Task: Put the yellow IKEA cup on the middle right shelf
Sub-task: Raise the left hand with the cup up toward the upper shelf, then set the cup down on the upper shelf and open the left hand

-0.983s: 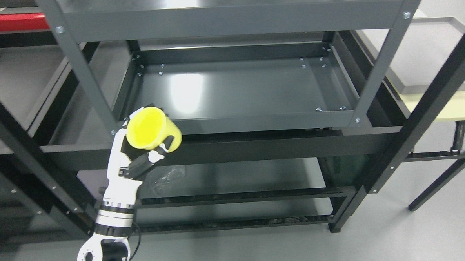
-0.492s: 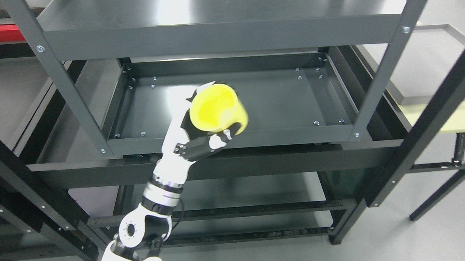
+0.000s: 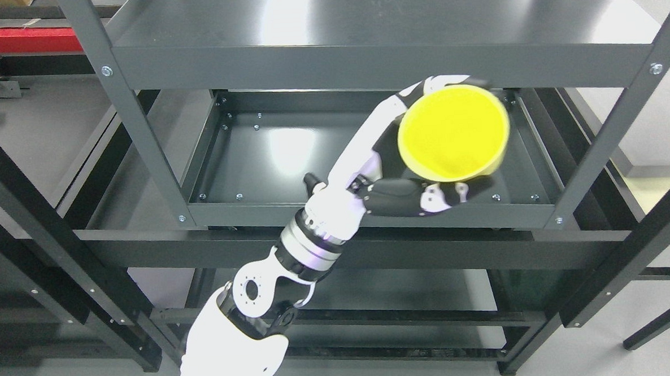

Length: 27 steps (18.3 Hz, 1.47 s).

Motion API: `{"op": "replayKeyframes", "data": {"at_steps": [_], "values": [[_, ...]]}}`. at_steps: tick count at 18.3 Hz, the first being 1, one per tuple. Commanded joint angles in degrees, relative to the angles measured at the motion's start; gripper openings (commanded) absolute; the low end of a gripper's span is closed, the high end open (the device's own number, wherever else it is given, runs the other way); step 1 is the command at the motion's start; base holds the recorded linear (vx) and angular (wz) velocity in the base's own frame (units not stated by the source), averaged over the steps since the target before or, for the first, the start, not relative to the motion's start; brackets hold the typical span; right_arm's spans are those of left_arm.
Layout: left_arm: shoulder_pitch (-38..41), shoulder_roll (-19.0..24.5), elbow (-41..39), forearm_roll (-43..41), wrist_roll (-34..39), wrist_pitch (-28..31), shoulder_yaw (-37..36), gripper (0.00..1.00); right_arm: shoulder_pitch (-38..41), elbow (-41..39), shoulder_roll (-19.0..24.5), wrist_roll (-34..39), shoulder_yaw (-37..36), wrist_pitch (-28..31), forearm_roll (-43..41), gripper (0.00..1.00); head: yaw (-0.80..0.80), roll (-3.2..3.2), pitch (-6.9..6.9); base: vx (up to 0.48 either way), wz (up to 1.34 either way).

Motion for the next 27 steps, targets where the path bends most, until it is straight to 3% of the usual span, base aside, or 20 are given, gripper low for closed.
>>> {"op": "replayKeyframes", "data": {"at_steps": [1, 3, 6, 10, 13, 16, 20, 22, 25, 27], "values": [[-11.1, 1.0, -0.7, 3.3, 0.5, -0.2, -8.8, 0.01, 0.8, 0.0, -1.0, -0.1, 1.0, 0.0, -1.4, 0.99, 0.0, 0.0, 0.0, 0.027, 0.07], [-15.7, 1.0, -0.4, 5.0, 1.3, 0.6, -4.1, 0.01, 0.8, 0.0, -1.0, -0.1, 1.0, 0.0, -1.4, 0.99, 0.0, 0.0, 0.0, 0.021, 0.05], [-21.5, 1.0, 0.9, 5.7, 5.9, 7.5, 4.4, 0.0, 0.8, 0.0, -1.0, -0.1, 1.0, 0.0, -1.4, 0.99, 0.0, 0.0, 0.0, 0.0, 0.0], [-24.2, 1.0, 7.0, 3.3, 16.0, 25.3, 16.5, 0.01, 0.8, 0.0, -1.0, -0.1, 1.0, 0.0, -1.4, 0.99, 0.0, 0.0, 0.0, 0.0, 0.0], [-30.1, 1.0, 14.6, -0.4, 18.8, 34.3, 23.8, 0.01, 0.8, 0.0, -1.0, -0.1, 1.0, 0.0, -1.4, 0.99, 0.0, 0.0, 0.0, 0.0, 0.0], [-33.0, 1.0, 21.2, -2.0, 19.4, 40.4, 25.1, 0.01, 0.8, 0.0, -1.0, -0.1, 1.0, 0.0, -1.4, 0.99, 0.0, 0.0, 0.0, 0.0, 0.0], [-34.5, 1.0, 31.5, -2.2, 18.9, 42.0, 23.9, 0.06, 0.8, 0.0, -1.0, -0.1, 1.0, 0.0, -1.4, 0.99, 0.0, 0.0, 0.0, 0.0, 0.0], [-34.5, 1.0, 33.5, -2.2, 18.7, 42.1, 22.9, 0.09, 0.8, -0.1, -1.0, -0.1, 1.0, 0.0, -1.4, 0.99, 0.0, 0.0, 0.0, 0.0, 0.0], [-34.1, 1.0, 34.6, -1.1, 17.2, 42.3, 18.3, 0.21, 0.8, 0.0, -1.0, -0.1, 1.0, 0.0, -1.4, 0.99, 0.0, 0.0, 0.0, 0.0, 0.0], [-34.0, 1.0, 35.1, 0.4, 16.0, 42.3, 15.6, 0.23, 0.8, 0.0, -1.0, -0.1, 1.0, 0.0, -1.4, 0.99, 0.0, 0.0, 0.0, 0.0, 0.0]]}}
